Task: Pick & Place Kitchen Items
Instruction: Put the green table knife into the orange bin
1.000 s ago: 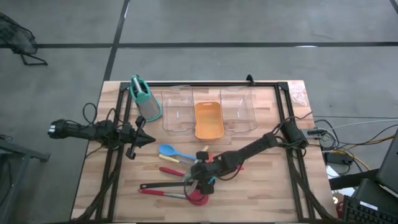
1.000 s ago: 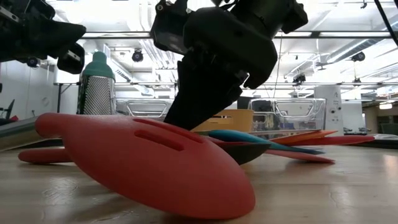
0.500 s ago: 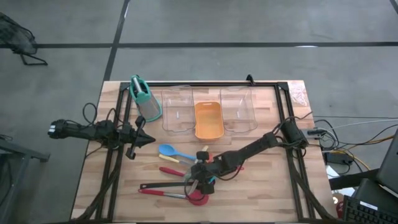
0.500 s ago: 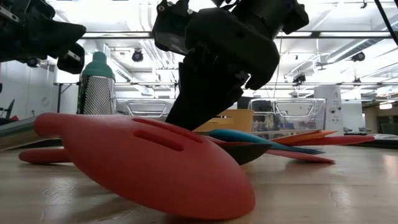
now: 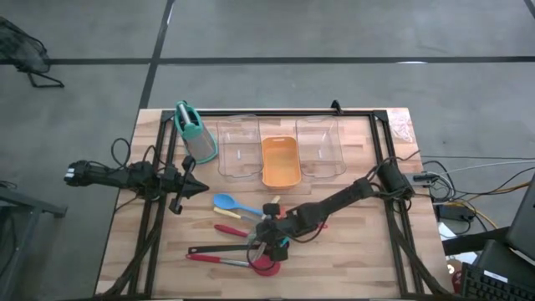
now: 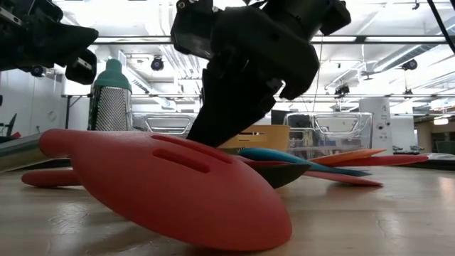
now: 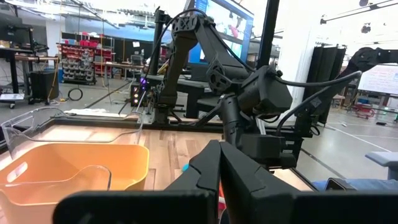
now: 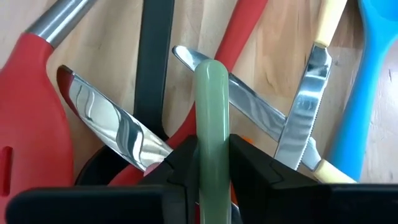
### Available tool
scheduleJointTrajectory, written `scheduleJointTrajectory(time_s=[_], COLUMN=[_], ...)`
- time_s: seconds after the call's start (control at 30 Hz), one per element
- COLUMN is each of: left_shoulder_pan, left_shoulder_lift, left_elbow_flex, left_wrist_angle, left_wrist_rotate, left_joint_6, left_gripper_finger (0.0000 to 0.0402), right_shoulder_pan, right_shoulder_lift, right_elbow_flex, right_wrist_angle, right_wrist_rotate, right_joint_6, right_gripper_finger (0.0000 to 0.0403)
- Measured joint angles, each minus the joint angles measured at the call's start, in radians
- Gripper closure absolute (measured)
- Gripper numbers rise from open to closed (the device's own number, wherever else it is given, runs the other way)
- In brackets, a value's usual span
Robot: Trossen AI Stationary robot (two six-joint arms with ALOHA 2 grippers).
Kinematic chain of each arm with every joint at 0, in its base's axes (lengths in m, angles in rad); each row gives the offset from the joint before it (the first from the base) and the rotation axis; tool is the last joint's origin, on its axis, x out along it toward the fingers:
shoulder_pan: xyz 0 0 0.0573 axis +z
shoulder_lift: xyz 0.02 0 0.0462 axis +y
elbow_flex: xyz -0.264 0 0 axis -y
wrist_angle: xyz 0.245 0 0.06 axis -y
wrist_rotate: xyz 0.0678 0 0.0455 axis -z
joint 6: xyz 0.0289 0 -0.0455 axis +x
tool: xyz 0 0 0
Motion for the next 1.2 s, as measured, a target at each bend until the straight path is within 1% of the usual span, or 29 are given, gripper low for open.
scheduleJointTrajectory(time_s=[0.17,0.37,0.5,0.73,0.83,1.03,1.2], left_shoulder_pan=[0.0,0.0,0.0,0.0,0.0,0.0,0.0], left_shoulder_lift=[0.0,0.0,0.0,0.0,0.0,0.0,0.001], left_elbow_flex=[0.0,0.0,0.0,0.0,0.0,0.0,0.0], left_wrist_angle=[-0.001,-0.007,-0.008,-0.013,-0.014,-0.014,-0.018], left_wrist_rotate=[0.0,0.0,0.0,0.0,0.0,0.0,0.0], left_joint_6=[0.0,0.0,0.0,0.0,0.0,0.0,0.0], left_gripper_finger=[0.039,0.039,0.039,0.039,0.039,0.039,0.039], right_shoulder_pan=[-0.003,-0.01,-0.019,-0.034,-0.05,-0.097,-0.163], right_shoulder_lift=[-0.007,-0.014,-0.038,-0.109,-0.143,-0.205,-0.245], right_elbow_flex=[0.021,0.038,0.039,0.038,0.038,0.038,0.037], right_wrist_angle=[-0.004,-0.02,-0.034,-0.111,-0.141,-0.173,-0.188], right_wrist_rotate=[0.002,0.007,0.035,0.173,0.223,0.372,0.41], right_joint_6=[-0.014,-0.014,-0.018,-0.005,0.032,0.121,0.175], right_gripper_finger=[0.0342,0.0332,0.0338,0.0332,0.0333,0.0337,0.0329])
